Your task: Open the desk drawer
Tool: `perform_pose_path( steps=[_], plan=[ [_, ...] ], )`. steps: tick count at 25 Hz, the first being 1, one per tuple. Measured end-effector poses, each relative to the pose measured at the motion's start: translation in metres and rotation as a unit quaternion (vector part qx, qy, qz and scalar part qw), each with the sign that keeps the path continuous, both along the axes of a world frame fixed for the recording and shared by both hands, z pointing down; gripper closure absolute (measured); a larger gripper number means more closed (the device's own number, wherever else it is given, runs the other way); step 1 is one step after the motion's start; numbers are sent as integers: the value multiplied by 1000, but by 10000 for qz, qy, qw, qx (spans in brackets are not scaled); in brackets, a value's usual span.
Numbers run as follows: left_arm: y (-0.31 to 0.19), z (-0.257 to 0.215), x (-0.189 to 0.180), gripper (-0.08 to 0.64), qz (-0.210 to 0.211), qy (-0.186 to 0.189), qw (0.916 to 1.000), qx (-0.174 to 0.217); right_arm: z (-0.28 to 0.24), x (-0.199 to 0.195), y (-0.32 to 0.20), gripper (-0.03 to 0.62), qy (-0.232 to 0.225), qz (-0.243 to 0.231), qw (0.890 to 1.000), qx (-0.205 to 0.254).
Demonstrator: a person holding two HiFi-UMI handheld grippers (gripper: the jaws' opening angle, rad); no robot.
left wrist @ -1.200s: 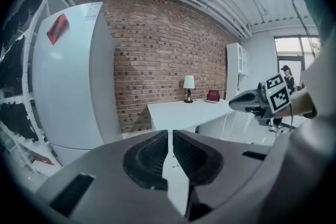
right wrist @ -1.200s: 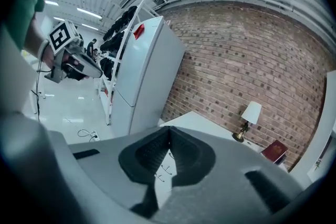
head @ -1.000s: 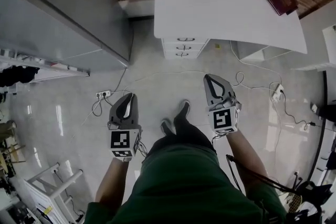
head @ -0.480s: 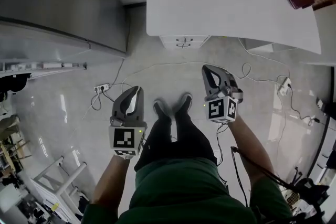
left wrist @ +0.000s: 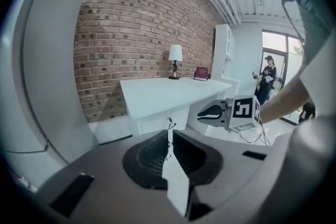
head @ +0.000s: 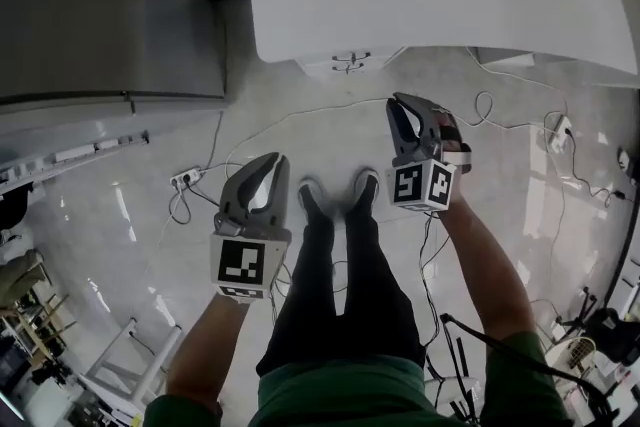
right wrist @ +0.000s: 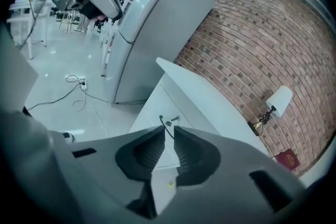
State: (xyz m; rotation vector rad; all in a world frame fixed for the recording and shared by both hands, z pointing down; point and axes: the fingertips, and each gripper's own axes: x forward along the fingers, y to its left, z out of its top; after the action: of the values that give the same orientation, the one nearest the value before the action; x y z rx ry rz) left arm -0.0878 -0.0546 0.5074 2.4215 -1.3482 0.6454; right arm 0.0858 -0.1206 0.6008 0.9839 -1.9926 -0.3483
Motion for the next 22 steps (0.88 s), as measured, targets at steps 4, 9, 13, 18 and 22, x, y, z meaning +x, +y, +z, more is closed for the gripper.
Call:
perform_pose_path(
  steps=[4,9,13,18,22],
  plan=[
    [-15,30,10,534,249,77,9997,-26,34,-8,-25,532,303,-29,9994,184],
    [-23,63,27,534,542,153,9983,-179,70,-11,-54,515,999,-220,9942,334],
    [-23,80,32,534,651,180,9971,-336,104,-9,-70,515,1620,-476,9844,487],
    [-12,112,18,534,541,96,9979,-335,131,-6,-91,511,2175,-597,9715,725],
    [-9,131,-3,534,275,52,9985,-472,149,-14,-110,505,2433,-600,9647,806]
  ],
)
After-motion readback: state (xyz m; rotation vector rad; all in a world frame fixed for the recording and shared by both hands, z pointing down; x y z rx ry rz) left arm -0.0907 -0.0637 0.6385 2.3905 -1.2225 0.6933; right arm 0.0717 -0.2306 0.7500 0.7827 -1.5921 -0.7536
